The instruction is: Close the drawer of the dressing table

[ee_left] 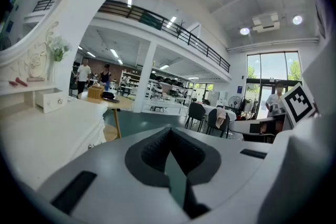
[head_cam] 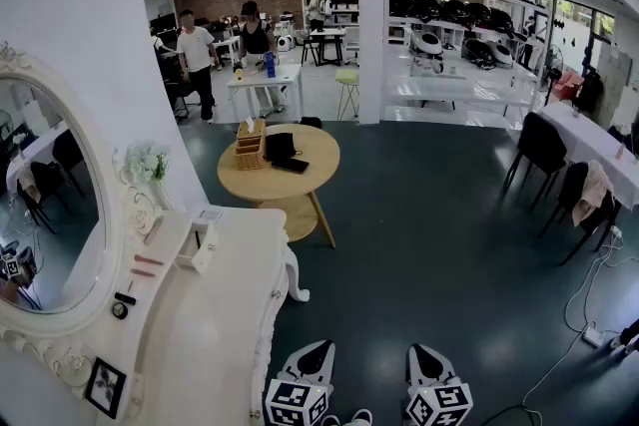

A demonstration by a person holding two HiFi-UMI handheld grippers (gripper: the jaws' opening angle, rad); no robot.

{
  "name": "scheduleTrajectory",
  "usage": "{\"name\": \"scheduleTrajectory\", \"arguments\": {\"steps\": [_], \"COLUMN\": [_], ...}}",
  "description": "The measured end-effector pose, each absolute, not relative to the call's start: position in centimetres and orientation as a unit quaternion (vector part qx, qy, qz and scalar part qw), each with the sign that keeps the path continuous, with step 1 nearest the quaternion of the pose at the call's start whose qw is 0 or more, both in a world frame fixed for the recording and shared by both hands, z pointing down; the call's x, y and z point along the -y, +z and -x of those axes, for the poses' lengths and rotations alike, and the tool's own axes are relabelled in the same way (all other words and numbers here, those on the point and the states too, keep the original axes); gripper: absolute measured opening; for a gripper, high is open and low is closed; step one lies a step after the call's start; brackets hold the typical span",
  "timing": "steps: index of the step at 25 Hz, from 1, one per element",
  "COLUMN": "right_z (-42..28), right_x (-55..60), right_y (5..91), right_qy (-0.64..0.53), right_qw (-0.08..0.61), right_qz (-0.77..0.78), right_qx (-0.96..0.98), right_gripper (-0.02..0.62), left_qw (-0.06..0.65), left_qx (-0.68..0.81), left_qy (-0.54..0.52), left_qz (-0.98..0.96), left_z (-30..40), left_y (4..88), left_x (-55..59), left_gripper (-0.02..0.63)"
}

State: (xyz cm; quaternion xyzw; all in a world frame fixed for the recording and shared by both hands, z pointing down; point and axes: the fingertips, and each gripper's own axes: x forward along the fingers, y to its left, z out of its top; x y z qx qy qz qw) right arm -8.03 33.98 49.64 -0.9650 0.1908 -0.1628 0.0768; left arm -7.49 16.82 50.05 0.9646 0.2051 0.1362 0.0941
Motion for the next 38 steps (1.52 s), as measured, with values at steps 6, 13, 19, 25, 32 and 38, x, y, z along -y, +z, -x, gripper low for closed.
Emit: {"name": "scheduleTrajectory", "arguments": {"steps": [6, 13, 19, 25, 32, 38], "right_z": [6.7, 5.5, 5.1, 4.8, 5.0, 4.2], "right_x": [-35.0, -36.3, -37.4, -38.2, -38.1, -38.4], "right_y": [49.4, 48.8, 49.2, 49.3, 49.3, 49.8], "right_qy": [-0.154, -0.135, -0.138, -0.137, -0.138, -0.147], "right_qw": [0.073, 0.075, 0.07, 0.067, 0.072, 0.079], "right_qz": [0.967, 0.97, 0.971, 0.97, 0.964, 0.962], "right_qx": [-0.19, -0.186, -0.18, -0.188, -0.215, -0.218], "right_gripper": [0.003, 0.003, 0.048, 0.125, 0.181, 0.216], "left_qw": [0.089, 0.086, 0.083, 0.074, 0.069, 0.066], "left_qx": [-0.198, -0.208, -0.215, -0.211, -0.194, -0.184], "left_qy": [0.134, 0.136, 0.137, 0.134, 0.134, 0.141], "left_qz": [-0.967, -0.965, -0.963, -0.966, -0.969, -0.971], "left_z": [6.5, 5.0, 4.5, 4.5, 4.6, 4.0], "left_y": [49.9, 50.1, 50.3, 50.1, 50.0, 50.3], "left_x": [-17.5, -18.9, -20.1, -20.9, -21.2, -21.0], "left_gripper": [0.002, 0.002, 0.002, 0.002, 0.002, 0.002]}}
